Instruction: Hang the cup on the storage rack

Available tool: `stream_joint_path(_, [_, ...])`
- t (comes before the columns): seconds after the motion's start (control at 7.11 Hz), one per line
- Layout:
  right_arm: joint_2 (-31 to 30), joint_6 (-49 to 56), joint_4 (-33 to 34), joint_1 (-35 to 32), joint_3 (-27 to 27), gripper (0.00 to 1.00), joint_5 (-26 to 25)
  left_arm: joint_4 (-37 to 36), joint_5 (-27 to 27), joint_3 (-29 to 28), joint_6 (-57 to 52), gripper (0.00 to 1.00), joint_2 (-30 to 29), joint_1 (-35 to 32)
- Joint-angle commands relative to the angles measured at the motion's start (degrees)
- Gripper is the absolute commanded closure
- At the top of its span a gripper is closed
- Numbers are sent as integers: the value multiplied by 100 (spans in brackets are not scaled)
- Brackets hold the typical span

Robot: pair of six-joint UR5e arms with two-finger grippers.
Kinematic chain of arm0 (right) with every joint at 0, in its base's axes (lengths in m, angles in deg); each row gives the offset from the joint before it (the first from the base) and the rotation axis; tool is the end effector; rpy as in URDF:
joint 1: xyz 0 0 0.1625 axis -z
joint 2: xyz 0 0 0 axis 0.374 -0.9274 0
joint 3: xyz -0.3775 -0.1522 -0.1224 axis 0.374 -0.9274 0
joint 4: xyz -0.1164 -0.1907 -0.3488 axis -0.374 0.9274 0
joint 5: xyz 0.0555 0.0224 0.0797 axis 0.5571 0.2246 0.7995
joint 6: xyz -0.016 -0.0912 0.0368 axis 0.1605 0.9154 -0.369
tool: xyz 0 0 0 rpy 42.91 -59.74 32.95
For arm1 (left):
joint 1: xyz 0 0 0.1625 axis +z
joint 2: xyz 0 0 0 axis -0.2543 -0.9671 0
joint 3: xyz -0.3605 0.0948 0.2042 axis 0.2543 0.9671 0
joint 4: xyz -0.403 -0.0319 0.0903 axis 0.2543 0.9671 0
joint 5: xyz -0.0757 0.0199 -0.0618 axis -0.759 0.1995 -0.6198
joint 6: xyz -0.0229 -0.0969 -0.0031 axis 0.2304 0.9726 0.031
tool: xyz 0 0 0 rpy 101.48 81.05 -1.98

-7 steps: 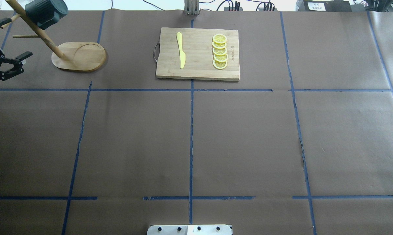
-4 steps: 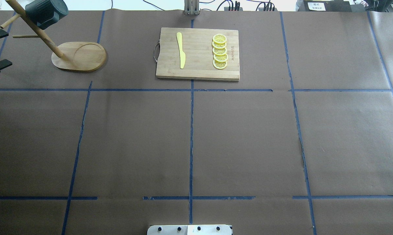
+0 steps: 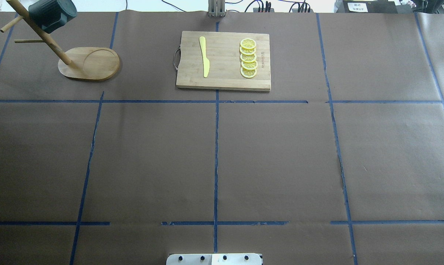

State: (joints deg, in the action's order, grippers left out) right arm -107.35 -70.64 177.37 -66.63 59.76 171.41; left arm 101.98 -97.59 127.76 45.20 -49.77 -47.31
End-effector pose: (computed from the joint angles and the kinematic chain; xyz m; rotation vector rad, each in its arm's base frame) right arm 0.0528 -0.4842 0.5421 0.1941 -0.7470 -0.2490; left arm 0.1009 -0.4381 0.4651 0.5547 0.9473 -0.6433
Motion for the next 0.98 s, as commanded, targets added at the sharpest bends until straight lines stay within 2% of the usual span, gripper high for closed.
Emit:
stream_joint_path(0.0, [0, 0, 4, 0, 8, 0, 0, -1479, -850, -11, -2113, 0, -175, -763])
stream_joint_path(0.14, [-9, 0, 4, 0, -1, 0, 0, -1878, -912, -46, -2879, 0, -176, -809])
stream_joint_path(0.42, [-26, 0, 4, -9, -27, 0, 0, -3184, -1639, -283, -4477, 0, -298, -1307])
stream_joint_path(0.7, [-35, -8, 13, 0, -97, 0, 0, -4389, -2193, -817, -6323, 0, -605, -1835])
stream_joint_path(0.84, [-35, -8, 13, 0, -123, 0, 0, -4630, -2605, -1142, -7097, 0, -668, -2151])
